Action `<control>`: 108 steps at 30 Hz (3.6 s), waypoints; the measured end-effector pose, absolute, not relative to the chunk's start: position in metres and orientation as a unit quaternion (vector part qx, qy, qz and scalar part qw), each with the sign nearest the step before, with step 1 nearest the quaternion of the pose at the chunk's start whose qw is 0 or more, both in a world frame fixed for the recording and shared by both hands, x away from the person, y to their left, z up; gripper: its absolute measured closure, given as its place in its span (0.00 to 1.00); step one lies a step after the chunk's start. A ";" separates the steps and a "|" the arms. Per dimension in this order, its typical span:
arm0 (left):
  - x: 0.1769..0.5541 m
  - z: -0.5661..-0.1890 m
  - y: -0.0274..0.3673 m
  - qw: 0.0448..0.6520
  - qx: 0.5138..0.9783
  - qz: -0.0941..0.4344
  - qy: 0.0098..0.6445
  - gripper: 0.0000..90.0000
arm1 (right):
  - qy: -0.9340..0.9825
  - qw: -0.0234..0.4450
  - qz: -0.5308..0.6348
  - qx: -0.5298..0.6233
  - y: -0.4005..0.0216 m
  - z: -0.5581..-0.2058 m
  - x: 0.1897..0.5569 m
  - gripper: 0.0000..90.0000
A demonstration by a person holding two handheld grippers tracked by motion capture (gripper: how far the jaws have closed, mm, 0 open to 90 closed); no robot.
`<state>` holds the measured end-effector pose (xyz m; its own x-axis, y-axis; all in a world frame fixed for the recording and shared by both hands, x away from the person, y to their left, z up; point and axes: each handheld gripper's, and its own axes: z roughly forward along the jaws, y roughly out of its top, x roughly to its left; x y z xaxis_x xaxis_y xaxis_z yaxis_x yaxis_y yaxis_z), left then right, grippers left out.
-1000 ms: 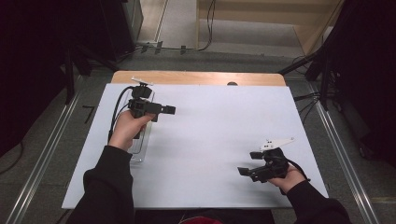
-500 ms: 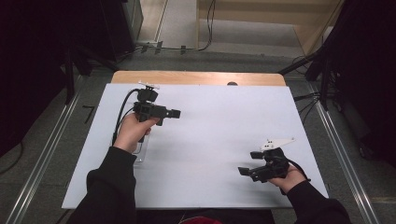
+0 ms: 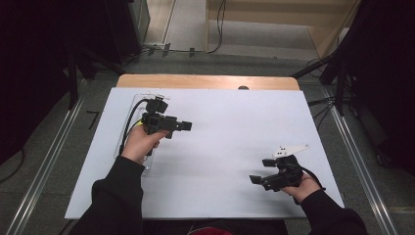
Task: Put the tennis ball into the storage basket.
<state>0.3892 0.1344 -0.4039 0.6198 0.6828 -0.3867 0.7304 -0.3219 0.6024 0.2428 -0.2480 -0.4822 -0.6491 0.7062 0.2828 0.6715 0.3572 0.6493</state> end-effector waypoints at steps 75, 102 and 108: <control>0.314 -0.445 0.162 0.379 0.852 0.000 0.361 0.25 | 0.821 0.026 0.383 0.422 -0.249 -0.482 0.243 0.14; 0.289 -0.455 0.171 0.387 0.862 -0.006 0.328 0.25 | 0.820 0.026 0.382 0.426 -0.251 -0.482 0.244 0.14; 0.285 -0.457 0.176 0.388 0.863 -0.006 0.324 0.25 | 0.820 0.028 0.382 0.426 -0.251 -0.482 0.244 0.14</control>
